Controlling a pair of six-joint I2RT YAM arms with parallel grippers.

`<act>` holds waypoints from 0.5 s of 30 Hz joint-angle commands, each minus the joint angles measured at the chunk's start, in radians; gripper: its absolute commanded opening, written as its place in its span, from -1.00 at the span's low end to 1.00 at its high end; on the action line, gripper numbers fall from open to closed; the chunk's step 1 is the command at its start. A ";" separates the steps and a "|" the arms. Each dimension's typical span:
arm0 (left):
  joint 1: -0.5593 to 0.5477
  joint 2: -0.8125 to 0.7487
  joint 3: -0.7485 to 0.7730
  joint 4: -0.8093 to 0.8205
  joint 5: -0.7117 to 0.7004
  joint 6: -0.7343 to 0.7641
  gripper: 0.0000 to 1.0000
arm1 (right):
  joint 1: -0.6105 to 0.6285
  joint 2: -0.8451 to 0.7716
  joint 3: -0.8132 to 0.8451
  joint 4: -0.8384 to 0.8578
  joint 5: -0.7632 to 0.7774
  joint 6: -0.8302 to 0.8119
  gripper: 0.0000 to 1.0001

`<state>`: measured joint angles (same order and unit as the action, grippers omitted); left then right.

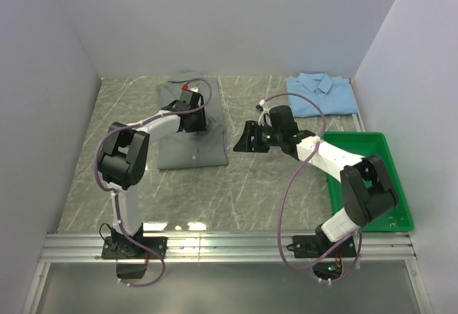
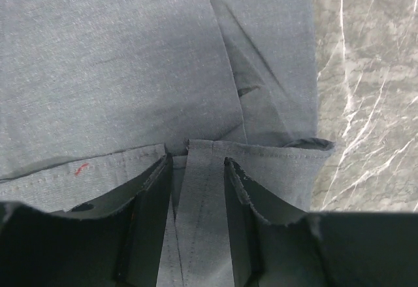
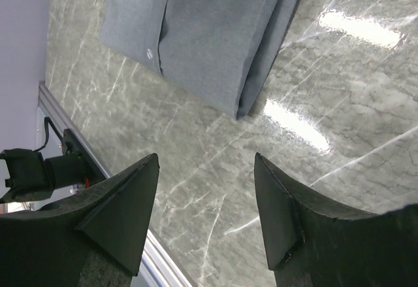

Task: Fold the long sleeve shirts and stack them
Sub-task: Fold the shirt

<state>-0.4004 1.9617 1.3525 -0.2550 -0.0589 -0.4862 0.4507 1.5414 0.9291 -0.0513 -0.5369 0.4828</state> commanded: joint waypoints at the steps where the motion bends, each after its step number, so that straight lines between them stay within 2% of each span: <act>1: -0.009 0.003 0.030 0.016 -0.012 0.012 -0.14 | -0.004 -0.032 0.002 0.050 -0.001 0.000 0.35; 5: -0.011 0.014 0.034 0.010 -0.019 0.009 -0.21 | -0.004 -0.029 0.002 0.050 -0.002 -0.003 0.35; 9: -0.011 0.016 0.033 0.010 -0.028 0.009 -0.60 | -0.004 -0.033 0.002 0.050 0.008 -0.010 0.35; 11: -0.011 0.016 0.034 0.011 -0.024 0.009 -0.66 | -0.004 -0.032 0.002 0.050 0.009 -0.012 0.35; 12: -0.012 0.016 0.034 0.010 -0.022 0.009 -0.83 | -0.004 -0.032 0.002 0.050 0.009 -0.010 0.35; 13: -0.012 0.014 0.036 0.008 -0.025 0.009 -0.92 | -0.004 -0.030 0.001 0.050 0.011 -0.012 0.35; 15: -0.012 0.008 0.033 0.010 -0.036 0.009 -0.99 | -0.004 -0.030 0.002 0.050 0.008 -0.012 0.35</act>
<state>-0.4072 1.9629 1.3525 -0.2535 -0.0772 -0.4843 0.4507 1.5414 0.9291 -0.0441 -0.5354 0.4820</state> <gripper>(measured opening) 0.022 0.675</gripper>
